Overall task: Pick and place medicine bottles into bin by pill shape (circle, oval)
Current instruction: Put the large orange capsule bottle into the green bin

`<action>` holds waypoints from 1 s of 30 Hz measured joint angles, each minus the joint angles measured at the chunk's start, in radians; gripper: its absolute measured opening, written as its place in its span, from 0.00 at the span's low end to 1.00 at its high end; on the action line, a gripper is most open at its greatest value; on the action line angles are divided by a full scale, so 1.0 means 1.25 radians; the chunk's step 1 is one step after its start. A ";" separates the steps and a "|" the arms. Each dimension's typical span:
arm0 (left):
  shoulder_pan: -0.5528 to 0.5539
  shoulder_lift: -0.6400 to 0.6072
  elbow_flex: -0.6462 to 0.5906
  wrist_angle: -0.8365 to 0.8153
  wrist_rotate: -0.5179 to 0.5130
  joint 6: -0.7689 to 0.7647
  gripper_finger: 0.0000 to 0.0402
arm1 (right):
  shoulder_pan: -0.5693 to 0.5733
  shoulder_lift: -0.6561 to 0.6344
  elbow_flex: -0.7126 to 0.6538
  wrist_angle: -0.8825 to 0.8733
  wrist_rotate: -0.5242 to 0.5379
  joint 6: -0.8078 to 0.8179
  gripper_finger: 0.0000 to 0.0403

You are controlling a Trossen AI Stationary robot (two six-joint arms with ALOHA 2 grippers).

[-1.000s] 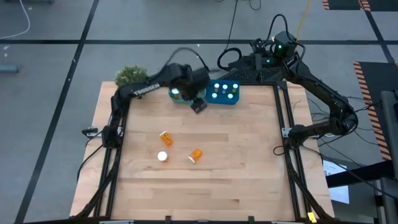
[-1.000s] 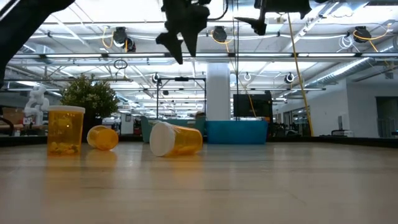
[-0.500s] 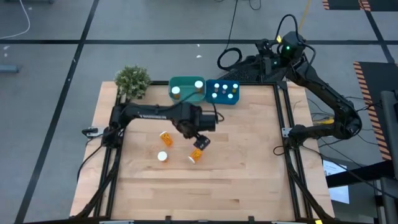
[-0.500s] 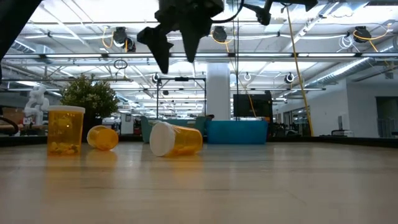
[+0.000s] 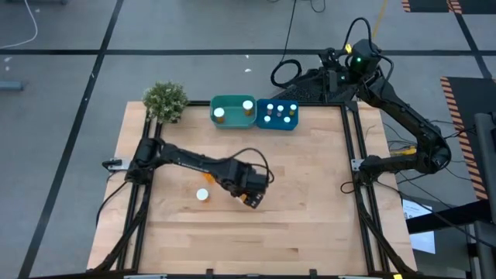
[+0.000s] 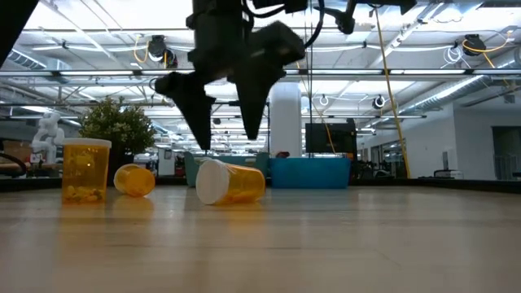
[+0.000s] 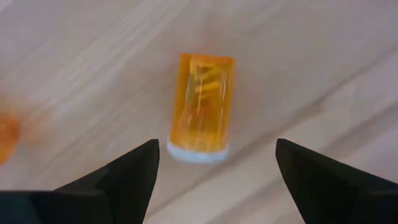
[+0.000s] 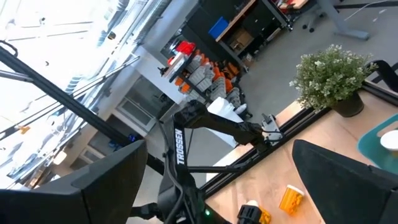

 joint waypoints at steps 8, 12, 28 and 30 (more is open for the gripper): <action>-0.042 0.000 -0.094 0.102 -0.121 -0.055 0.83 | 0.002 0.000 0.000 -0.021 0.035 0.011 0.98; -0.052 0.000 -0.148 0.136 -0.140 -0.066 0.83 | 0.002 0.000 0.000 -0.017 0.043 0.021 0.98; -0.057 0.000 -0.216 0.237 -0.195 0.053 0.58 | 0.063 -0.001 0.000 -0.018 0.064 0.038 0.98; -0.056 0.001 -0.204 0.237 -0.195 0.056 0.53 | 0.076 -0.001 0.000 -0.025 0.065 0.030 0.98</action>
